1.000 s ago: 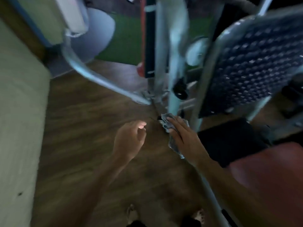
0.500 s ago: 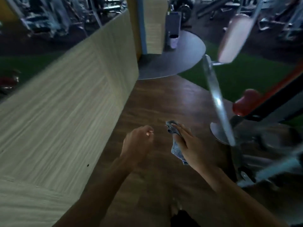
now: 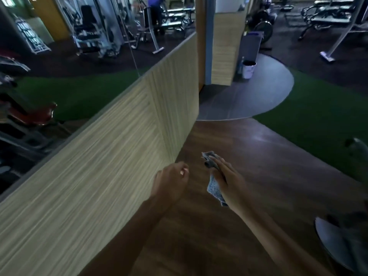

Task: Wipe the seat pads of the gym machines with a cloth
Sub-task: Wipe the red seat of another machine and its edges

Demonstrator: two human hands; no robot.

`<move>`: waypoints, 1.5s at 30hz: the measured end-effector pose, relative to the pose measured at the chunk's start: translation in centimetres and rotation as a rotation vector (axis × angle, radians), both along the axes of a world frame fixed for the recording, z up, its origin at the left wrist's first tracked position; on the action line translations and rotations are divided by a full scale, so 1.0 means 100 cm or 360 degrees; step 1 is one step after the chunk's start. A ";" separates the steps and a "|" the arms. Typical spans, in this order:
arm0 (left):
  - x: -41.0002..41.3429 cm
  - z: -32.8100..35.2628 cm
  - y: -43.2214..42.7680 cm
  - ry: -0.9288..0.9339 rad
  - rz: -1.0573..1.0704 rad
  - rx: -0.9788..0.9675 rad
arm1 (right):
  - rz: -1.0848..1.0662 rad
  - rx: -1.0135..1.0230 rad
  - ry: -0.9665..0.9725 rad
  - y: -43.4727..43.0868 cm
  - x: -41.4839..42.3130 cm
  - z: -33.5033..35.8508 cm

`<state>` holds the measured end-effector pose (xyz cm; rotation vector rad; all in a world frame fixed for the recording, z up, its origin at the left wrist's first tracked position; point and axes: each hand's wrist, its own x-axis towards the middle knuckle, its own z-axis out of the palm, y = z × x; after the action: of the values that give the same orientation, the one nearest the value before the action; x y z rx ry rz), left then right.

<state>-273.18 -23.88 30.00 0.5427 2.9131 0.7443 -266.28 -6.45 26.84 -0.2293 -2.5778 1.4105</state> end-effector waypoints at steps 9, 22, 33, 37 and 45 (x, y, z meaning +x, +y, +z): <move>-0.246 0.005 0.087 -0.0003 -0.0179 0.0150 | -0.0166 0.0055 0.0054 0.072 -0.231 0.003; -0.508 0.019 0.365 0.0120 -0.0986 -0.0004 | -0.0989 0.0082 -0.0023 0.290 -0.439 0.011; -0.574 0.007 0.714 0.0182 -0.1600 -0.0076 | -0.1636 0.0020 0.0035 0.580 -0.457 -0.015; -0.573 0.009 0.834 0.0110 -0.1861 -0.0044 | -0.1881 -0.0029 0.0007 0.670 -0.440 -0.010; -0.518 -0.019 1.062 -0.0008 -0.2447 -0.0098 | -0.2483 -0.0065 -0.0088 0.817 -0.391 -0.032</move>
<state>-324.95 82.31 28.07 2.1935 1.5808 0.3304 -305.39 75.24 23.63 -1.7380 -1.4236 0.7257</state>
